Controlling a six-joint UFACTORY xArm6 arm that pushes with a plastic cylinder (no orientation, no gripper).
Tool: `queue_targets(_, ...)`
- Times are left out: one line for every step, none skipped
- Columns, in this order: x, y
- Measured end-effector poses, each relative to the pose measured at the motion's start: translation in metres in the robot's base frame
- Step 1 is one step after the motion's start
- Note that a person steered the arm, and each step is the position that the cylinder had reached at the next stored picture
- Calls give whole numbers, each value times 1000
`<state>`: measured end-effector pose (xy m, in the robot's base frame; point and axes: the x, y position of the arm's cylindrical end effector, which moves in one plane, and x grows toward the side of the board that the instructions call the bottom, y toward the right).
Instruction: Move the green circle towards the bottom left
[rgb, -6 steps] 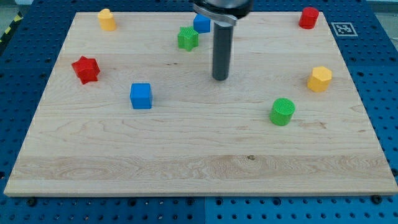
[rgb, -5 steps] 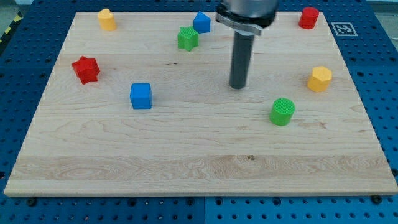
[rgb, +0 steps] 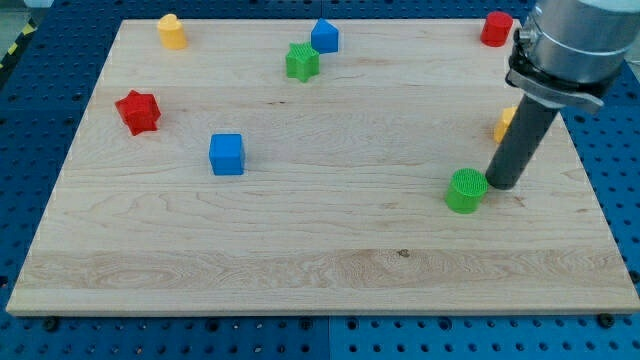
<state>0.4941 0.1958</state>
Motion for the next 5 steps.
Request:
queue_targets(15,-3)
queue_targets(16,-23)
queue_targets(16,-30)
queue_targets(14,-26)
queue_targets(2,-22)
